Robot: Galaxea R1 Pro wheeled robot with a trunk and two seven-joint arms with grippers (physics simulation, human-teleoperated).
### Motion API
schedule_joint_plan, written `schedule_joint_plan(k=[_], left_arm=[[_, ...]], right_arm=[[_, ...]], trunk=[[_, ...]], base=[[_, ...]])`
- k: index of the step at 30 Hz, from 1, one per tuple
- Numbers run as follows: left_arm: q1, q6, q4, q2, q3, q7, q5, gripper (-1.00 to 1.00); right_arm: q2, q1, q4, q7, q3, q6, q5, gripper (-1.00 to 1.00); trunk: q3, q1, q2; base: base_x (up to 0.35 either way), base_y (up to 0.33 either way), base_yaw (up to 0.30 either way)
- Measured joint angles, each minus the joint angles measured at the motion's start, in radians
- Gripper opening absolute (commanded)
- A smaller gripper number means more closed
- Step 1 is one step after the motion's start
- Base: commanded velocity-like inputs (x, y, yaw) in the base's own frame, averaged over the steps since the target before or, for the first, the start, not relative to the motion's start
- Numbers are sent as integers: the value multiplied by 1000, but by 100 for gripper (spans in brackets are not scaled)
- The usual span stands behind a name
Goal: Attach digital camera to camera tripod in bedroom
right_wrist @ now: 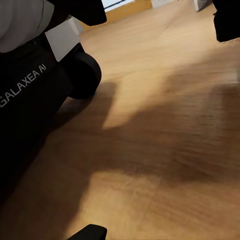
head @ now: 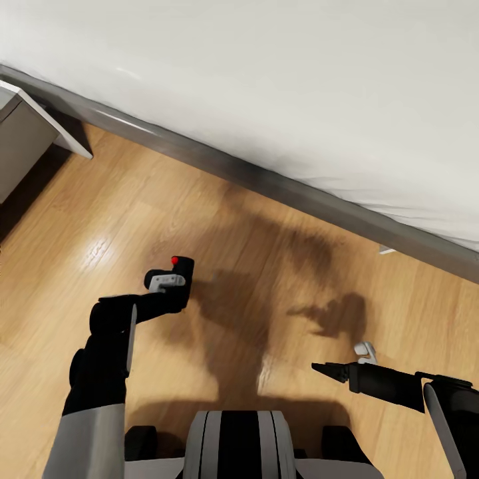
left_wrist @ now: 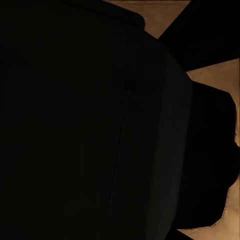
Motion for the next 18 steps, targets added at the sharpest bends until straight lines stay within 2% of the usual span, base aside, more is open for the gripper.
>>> schedule_joint_plan(k=[2,7,13,15,16,18], left_arm=[[0,-3,6,0,53,1,52,-100],[0,-2,12,0,114,1,112,-100],[14,-4,16,0,222,2,217,-100],[23,-6,23,0,273,3,253,-100],[31,-8,34,0,335,5,283,-100],[36,-8,44,0,407,6,313,-100]], right_arm=[[0,0,0,0,0,0,0,100],[-1,0,0,1,-1,1,-1,100],[-3,0,0,2,-2,2,-1,100],[-3,0,-1,2,-2,2,-1,100],[-3,0,-1,3,-2,3,-1,100],[-3,0,-1,3,-2,3,-1,100]], trunk=[[8,-1,0],[27,-3,2],[50,-6,3],[58,-7,4],[62,-7,4],[70,-8,4]], base=[[0,0,0],[0,0,0],[0,0,0],[0,0,0],[0,0,0],[0,0,0]])
